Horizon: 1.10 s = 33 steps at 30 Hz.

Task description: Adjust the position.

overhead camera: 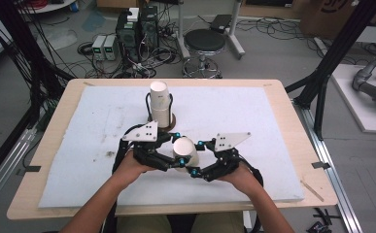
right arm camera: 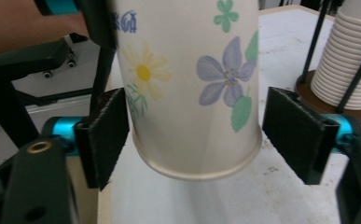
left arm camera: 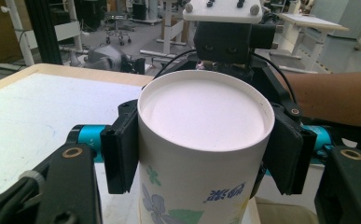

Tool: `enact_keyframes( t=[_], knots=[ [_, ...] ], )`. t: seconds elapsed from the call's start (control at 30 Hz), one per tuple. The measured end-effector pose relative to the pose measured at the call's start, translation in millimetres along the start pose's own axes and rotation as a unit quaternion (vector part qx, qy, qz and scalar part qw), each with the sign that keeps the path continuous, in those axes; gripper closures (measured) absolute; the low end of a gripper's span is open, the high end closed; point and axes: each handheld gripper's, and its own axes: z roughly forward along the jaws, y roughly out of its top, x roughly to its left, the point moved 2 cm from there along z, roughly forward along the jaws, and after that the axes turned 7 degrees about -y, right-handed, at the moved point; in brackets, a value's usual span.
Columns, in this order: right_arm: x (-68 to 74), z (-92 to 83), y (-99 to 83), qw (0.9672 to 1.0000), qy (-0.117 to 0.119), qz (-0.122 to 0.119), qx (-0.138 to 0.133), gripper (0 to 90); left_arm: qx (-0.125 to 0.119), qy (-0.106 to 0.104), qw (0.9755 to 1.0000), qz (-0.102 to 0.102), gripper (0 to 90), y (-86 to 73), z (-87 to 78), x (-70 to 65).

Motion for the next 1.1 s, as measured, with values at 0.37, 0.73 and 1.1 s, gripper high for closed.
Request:
enact_keyframes(
  t=[0.37,0.73,1.1],
  knots=[
    [1.1,3.7,-1.3,0.9998,0.017,-0.011,-0.001,34.0,-0.003,0.005,1.0,-0.004,36.9,-4.2,-4.8,-3.7],
    [7.4,3.6,-1.7,0.9991,0.031,-0.027,0.008,40.6,0.004,0.01,0.9999,0.001,36.5,-5.9,-4.9,-11.8],
    [6.6,3.9,-0.9,0.9991,0.028,-0.032,0.007,43.0,0.003,0.017,0.9998,-0.005,34.3,-5.8,-4.9,-10.1]
  ],
)
